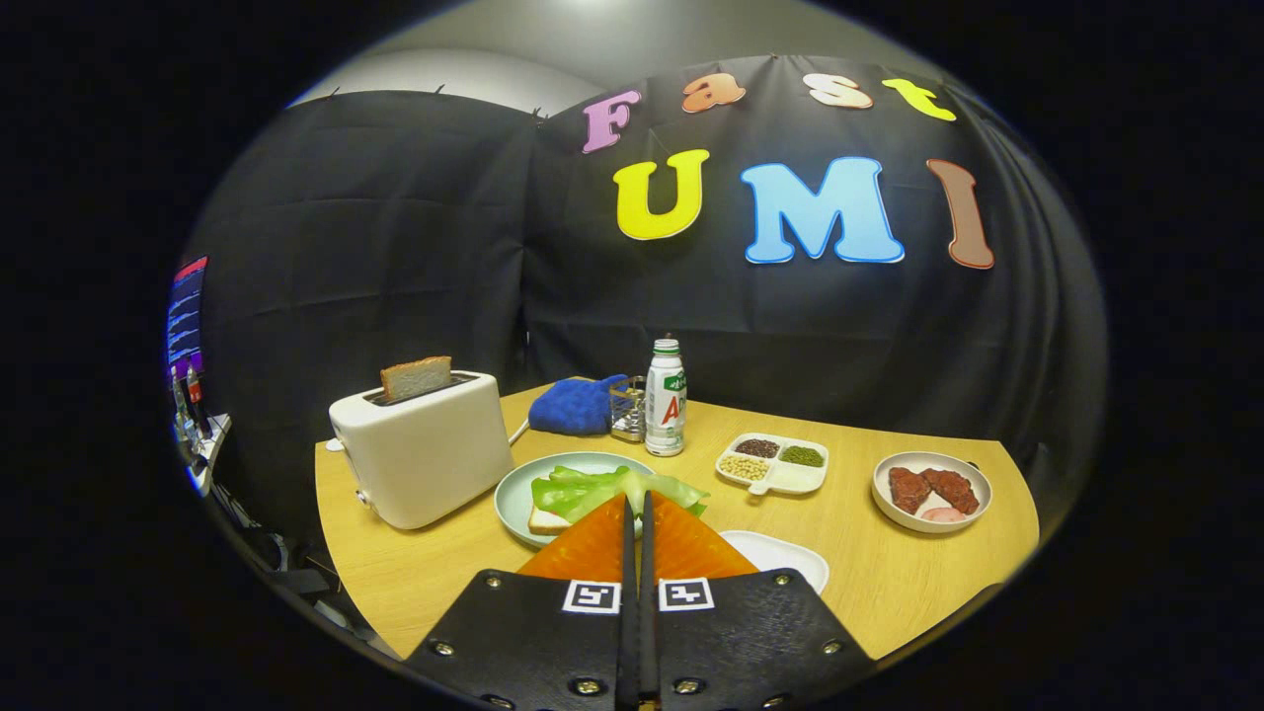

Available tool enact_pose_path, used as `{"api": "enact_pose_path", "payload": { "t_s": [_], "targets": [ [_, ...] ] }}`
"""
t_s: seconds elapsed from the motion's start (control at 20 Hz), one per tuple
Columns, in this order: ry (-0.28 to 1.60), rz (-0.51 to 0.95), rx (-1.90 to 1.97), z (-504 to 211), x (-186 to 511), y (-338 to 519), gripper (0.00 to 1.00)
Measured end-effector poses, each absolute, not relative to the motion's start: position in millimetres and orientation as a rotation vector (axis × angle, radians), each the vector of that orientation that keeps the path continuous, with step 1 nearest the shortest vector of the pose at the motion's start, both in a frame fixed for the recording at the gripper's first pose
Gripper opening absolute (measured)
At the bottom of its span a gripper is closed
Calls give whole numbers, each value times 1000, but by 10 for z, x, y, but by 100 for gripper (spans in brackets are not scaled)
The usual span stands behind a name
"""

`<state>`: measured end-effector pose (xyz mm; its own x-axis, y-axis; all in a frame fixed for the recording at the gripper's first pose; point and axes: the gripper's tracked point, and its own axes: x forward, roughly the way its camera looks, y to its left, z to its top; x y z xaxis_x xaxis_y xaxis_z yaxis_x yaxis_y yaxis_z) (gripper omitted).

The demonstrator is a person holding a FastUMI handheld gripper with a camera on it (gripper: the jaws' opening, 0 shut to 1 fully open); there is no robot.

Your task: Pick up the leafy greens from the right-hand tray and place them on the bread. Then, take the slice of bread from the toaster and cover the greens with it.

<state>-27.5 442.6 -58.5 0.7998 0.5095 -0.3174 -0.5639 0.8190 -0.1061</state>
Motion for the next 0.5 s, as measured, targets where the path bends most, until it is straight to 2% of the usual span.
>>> {"api": "enact_pose_path", "payload": {
  "t_s": [0.5],
  "targets": [
    [341, 649, -197, -918, 64, 5032, 0]
  ]
}}
